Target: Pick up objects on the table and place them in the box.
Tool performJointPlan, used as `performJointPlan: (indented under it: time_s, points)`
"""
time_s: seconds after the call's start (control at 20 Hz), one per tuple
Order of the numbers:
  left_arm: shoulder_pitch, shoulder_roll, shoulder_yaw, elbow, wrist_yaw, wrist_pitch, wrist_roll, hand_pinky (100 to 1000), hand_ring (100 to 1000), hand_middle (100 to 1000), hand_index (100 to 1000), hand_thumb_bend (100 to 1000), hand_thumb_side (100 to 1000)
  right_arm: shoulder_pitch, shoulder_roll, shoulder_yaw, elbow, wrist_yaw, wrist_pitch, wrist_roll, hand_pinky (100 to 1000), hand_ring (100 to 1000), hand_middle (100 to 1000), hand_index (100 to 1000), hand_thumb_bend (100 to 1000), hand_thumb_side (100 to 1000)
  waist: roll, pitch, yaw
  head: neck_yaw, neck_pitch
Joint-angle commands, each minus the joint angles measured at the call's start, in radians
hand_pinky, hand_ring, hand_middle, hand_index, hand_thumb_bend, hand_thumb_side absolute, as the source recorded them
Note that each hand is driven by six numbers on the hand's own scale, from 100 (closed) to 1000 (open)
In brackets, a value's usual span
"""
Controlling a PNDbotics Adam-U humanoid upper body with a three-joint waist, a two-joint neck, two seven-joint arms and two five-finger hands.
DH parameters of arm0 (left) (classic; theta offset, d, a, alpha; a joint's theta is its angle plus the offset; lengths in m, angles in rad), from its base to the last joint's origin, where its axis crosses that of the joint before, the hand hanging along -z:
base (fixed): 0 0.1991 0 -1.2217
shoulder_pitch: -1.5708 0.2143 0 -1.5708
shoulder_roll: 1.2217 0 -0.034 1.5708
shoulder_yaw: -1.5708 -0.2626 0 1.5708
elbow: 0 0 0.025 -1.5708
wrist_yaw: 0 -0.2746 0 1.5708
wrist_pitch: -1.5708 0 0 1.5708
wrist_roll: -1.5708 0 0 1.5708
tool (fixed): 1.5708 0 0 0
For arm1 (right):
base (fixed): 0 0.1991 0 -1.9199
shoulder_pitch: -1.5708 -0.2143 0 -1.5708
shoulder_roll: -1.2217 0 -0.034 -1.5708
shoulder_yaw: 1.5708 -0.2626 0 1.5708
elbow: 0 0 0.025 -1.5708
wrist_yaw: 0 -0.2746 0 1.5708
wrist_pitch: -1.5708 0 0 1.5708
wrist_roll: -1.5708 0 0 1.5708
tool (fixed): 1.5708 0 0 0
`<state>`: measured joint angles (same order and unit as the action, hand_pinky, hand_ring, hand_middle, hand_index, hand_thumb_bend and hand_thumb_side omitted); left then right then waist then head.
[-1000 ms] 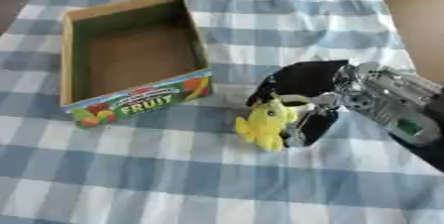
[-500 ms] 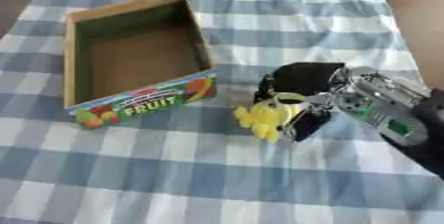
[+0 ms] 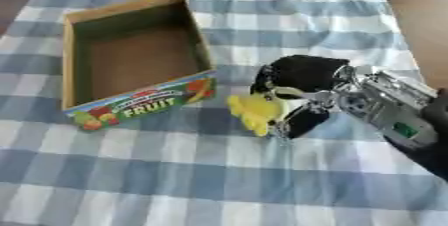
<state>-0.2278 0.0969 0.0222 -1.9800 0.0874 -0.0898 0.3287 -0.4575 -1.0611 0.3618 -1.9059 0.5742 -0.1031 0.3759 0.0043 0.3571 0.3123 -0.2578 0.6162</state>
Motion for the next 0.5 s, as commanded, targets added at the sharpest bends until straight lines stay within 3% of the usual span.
performJointPlan:
  time_s: [0.05, 0.25, 0.5]
  points:
    - [-0.002, 0.014, 0.000, -0.020, 0.005, 0.000, -0.002, 640, 672, 659, 875, 100, 705, -0.020, -0.033, -0.039, -0.060, -0.019, 0.027, -0.019, 747, 645, 411, 659, 100, 349, 0.002, -0.020, -0.003, -0.004, -0.011]
    - [-0.001, 0.014, -0.001, -0.020, 0.006, 0.000, -0.003, 640, 672, 659, 875, 100, 705, -0.043, -0.028, -0.057, -0.092, -0.031, 0.056, -0.035, 747, 643, 403, 655, 100, 361, 0.004, -0.019, -0.004, -0.007, -0.011]
    - [0.002, 0.016, -0.005, -0.020, 0.008, 0.002, -0.006, 641, 672, 659, 874, 100, 706, -0.183, 0.029, -0.077, -0.091, -0.029, 0.109, -0.058, 743, 629, 377, 645, 100, 408, 0.005, -0.020, -0.005, -0.022, -0.007]
